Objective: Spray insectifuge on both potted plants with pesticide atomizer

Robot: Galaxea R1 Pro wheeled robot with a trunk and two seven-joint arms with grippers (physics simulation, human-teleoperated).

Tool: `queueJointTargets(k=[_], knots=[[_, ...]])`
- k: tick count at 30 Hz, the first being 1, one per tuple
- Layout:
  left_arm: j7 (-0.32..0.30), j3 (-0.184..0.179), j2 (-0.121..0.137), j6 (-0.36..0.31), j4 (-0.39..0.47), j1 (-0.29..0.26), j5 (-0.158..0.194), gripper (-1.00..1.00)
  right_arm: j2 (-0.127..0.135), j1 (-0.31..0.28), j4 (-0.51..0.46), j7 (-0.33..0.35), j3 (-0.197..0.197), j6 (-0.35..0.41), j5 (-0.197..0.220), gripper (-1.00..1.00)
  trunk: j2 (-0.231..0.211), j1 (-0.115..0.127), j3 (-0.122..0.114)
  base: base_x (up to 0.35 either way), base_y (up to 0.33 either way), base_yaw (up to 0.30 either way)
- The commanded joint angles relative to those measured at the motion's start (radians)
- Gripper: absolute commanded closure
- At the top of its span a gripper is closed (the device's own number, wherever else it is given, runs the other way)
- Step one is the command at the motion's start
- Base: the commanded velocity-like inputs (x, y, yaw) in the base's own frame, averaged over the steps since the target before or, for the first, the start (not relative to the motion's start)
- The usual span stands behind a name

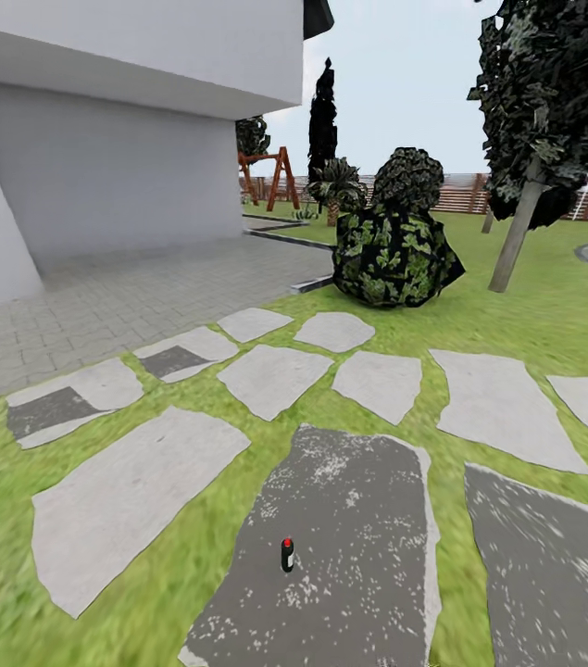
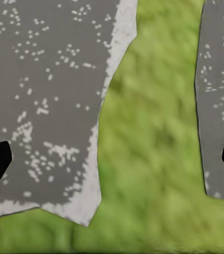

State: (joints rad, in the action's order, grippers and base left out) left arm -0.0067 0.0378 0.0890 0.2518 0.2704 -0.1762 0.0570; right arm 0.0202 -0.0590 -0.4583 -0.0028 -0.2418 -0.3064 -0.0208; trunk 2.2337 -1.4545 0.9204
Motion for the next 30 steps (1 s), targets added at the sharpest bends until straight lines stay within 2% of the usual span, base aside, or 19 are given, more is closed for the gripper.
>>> queueJointTargets(k=[1,20,30], knots=[[-0.001,0.0,0.0,0.003,0.0,0.0,0.006,-1.0,0.0,-0.001,0.001,0.0,-0.002,-0.003,-0.002,-1.0,0.0,0.0,0.001,0.0,0.0,-0.267],[-0.001,0.001,0.0,0.003,0.0,0.0,0.006,-1.0,-0.001,-0.001,0.001,0.0,-0.002,-0.003,-0.002,-1.0,0.0,0.0,0.001,0.0,0.0,-0.26],[-0.001,0.001,0.0,0.003,0.0,0.0,0.006,-1.0,-0.002,-0.001,0.0,0.0,0.001,-0.005,-0.002,-1.0,0.0,0.0,0.001,0.0,0.0,-0.031]])
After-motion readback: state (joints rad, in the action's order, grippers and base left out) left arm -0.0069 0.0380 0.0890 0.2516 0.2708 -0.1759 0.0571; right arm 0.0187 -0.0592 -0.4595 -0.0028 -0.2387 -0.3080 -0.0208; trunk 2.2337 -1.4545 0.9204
